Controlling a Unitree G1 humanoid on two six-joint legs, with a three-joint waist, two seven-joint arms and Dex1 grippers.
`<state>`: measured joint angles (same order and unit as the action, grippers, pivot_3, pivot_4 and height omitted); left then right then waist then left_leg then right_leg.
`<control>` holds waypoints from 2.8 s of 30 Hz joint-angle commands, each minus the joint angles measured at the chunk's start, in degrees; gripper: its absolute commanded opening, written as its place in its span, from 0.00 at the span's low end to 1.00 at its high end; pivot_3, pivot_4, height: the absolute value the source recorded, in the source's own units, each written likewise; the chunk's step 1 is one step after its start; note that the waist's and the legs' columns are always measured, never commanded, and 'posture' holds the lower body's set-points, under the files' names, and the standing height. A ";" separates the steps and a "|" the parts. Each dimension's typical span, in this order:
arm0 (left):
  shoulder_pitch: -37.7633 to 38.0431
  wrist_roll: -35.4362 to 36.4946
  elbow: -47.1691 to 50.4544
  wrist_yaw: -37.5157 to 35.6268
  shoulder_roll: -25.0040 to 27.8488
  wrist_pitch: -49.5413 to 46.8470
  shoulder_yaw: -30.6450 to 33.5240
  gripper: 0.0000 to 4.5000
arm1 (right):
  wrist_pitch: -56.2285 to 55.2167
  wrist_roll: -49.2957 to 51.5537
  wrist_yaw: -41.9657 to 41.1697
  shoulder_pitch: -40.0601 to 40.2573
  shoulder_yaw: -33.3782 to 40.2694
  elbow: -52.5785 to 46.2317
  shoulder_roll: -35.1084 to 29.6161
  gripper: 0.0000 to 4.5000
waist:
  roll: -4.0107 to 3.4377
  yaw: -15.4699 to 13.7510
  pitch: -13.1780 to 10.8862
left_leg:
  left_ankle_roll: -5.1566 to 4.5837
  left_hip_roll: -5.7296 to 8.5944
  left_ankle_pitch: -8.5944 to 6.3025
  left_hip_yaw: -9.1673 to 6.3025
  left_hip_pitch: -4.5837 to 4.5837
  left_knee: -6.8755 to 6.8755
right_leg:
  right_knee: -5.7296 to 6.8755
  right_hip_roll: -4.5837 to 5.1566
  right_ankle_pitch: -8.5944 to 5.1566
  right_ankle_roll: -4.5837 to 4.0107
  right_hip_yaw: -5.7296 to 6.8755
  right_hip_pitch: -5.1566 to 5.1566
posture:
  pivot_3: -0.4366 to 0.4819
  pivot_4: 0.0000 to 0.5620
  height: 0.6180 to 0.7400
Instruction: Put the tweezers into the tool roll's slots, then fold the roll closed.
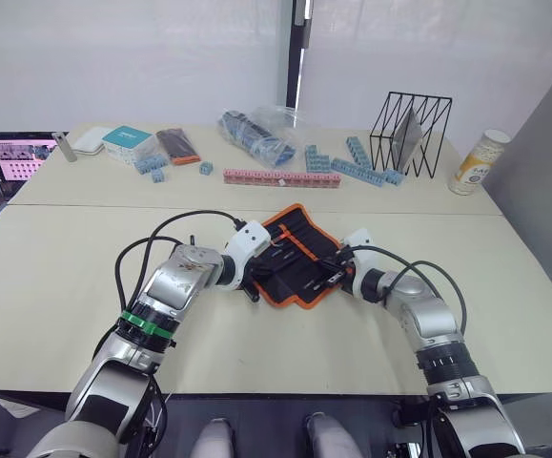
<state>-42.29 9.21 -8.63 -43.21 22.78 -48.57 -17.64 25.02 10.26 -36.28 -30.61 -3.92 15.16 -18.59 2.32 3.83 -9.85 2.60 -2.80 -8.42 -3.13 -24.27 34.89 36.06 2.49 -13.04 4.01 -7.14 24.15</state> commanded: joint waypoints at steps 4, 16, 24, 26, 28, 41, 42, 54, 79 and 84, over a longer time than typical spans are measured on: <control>-5.26 -1.86 -6.56 0.98 -4.06 5.00 -0.15 0.00 | 0.18 -1.25 0.32 1.15 -0.86 0.76 -0.33 0.00 | 0.00 -0.02 0.00 | 0.00 0.00 0.00 0.00 0.00 0.00 | 0.00 0.00 0.00 0.00 0.00 0.00 | 0.48 0.27 1.00; -12.90 -7.77 -31.48 2.12 -13.46 24.52 -0.65 0.00 | 0.68 -1.21 0.77 2.74 -1.57 -0.54 0.48 0.00 | 0.00 -0.14 0.00 | 0.00 0.02 0.00 -0.01 0.00 0.01 | -0.02 0.00 0.00 0.02 0.00 -0.03 | 0.48 0.27 1.00; -15.16 -9.81 -38.97 1.70 -15.24 30.93 0.99 0.00 | 1.04 -1.06 0.69 3.21 -1.59 -1.10 0.16 0.00 | 0.00 -0.51 0.00 | 0.00 0.07 0.00 -0.05 0.01 0.14 | -0.01 0.01 0.03 0.10 -0.02 -0.13 | 0.48 0.27 1.00; -14.24 -9.57 -37.88 0.62 -14.84 30.85 1.46 0.00 | 1.13 -1.03 0.67 3.34 -1.55 -1.22 0.07 0.00 | 0.00 -0.51 0.00 | 0.00 0.07 0.00 -0.05 0.01 0.17 | -0.01 0.00 0.04 0.11 -0.03 -0.13 | 0.48 0.27 1.00; -13.14 -8.21 -35.47 -0.49 -14.44 29.42 2.81 0.17 | 1.17 -1.01 0.60 3.47 -1.53 -1.32 -0.02 0.00 | 0.00 -0.35 0.01 | 0.00 0.07 0.00 -0.05 0.01 0.16 | 0.00 0.00 0.04 0.11 -0.03 -0.12 | 0.48 0.27 1.00; -1.12 -2.41 0.89 -2.45 -5.16 7.86 8.07 0.99 | -0.70 6.18 -5.77 3.45 3.23 -4.74 -1.27 0.00 | -0.05 0.15 -0.03 | -0.01 0.06 0.00 -0.06 -0.04 -0.01 | 0.02 0.00 -0.02 0.10 -0.05 -0.02 | 0.48 0.27 1.00; -0.47 -2.05 2.79 -1.97 -4.67 6.52 8.54 0.99 | -0.95 6.11 -6.04 3.36 3.24 -4.71 -1.46 0.00 | -0.06 0.13 -0.04 | -0.01 0.06 0.00 -0.06 -0.06 -0.01 | 0.02 0.01 -0.02 0.10 -0.05 0.00 | 0.48 0.27 1.00; 8.80 1.60 14.94 6.23 0.29 1.92 19.50 0.99 | -4.07 5.50 -6.66 0.97 4.40 -0.69 -1.33 0.00 | -0.08 0.42 -0.05 | -0.01 0.05 0.00 -0.04 -0.01 -0.04 | 0.04 0.00 -0.02 0.09 -0.05 0.03 | 0.48 0.27 1.00; 44.60 8.44 30.99 18.06 5.37 3.21 50.53 0.99 | -15.41 -6.12 -10.00 -1.53 -4.64 14.41 -3.57 0.00 | 0.08 0.29 0.02 | 0.03 -0.06 -0.02 0.07 0.23 0.08 | 0.00 0.02 -0.24 -0.49 -0.01 -0.13 | 0.48 0.27 1.00; 46.91 11.03 34.39 21.23 1.50 2.02 51.72 0.99 | -15.00 -6.88 -10.37 -1.64 -5.29 15.09 -2.94 0.00 | 0.27 0.33 0.15 | 0.06 -0.08 -0.03 0.09 0.28 0.06 | 0.00 0.02 -0.24 -0.51 0.00 -0.14 | 0.48 0.27 1.00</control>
<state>4.63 18.99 22.67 -23.08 24.12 -46.63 32.93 8.22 5.20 -46.00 -33.58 -7.27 27.68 -21.64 2.60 4.16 -9.70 2.66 -2.88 -8.46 -3.04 -23.97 34.95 36.08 2.51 -13.28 3.49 -7.14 24.01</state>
